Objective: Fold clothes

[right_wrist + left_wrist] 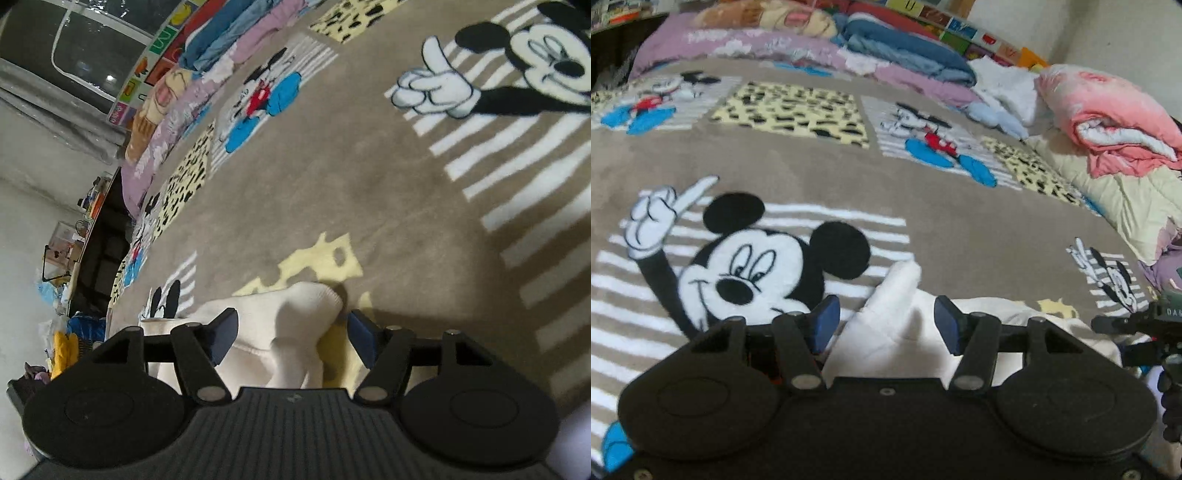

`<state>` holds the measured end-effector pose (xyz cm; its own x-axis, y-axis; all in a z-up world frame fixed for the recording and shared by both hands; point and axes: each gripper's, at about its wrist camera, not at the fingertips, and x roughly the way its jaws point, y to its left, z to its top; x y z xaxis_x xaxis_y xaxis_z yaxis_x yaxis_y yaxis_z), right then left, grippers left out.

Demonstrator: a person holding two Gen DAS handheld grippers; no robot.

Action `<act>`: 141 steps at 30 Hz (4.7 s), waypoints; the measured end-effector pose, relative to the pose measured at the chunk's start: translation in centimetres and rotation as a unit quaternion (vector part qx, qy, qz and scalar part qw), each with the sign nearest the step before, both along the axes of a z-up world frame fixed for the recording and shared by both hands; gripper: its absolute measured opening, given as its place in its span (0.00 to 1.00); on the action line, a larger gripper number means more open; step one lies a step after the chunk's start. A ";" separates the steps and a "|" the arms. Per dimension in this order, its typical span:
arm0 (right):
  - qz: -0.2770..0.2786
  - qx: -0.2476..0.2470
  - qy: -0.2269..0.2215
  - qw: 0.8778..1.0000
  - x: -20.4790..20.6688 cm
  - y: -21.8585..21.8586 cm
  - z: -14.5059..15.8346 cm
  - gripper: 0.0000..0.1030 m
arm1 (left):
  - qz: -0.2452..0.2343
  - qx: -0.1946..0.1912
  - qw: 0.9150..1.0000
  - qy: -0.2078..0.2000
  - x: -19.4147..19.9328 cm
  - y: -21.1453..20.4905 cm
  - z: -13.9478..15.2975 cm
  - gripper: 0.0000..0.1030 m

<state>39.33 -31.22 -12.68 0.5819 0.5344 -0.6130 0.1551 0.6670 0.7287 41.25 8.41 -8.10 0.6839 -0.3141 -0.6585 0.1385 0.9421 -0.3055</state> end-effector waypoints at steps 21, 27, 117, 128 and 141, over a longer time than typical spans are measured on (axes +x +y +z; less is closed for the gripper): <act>0.082 -0.121 -0.213 0.966 1.0 1.2 9.5 0.06 | 0.055 -0.205 0.977 0.001 0.7 7.0 1.6 0.10; 0.047 -0.193 -0.183 0.963 3.8 0.8 7.8 0.47 | 0.137 -0.195 0.968 0.075 2.2 9.0 -2.4 0.25; 0.132 -0.245 -0.135 0.951 5.3 8.6 1.4 0.00 | -0.098 0.147 0.984 -0.033 1.0 -7.5 -2.5 0.52; 0.080 -0.213 -0.123 0.966 6.7 4.2 0.4 0.00 | -0.004 0.115 0.993 -0.001 3.1 1.2 -2.4 0.50; -0.006 -0.185 -0.138 0.973 0.7 -0.5 3.9 0.26 | 0.046 0.052 0.997 -0.027 -6.9 4.4 2.2 0.69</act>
<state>40.07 -31.70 -8.74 0.7567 0.2978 -0.5820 -0.0022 0.8914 0.4533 34.37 12.81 -5.89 0.7421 -0.1802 -0.6457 0.0627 0.9776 -0.2008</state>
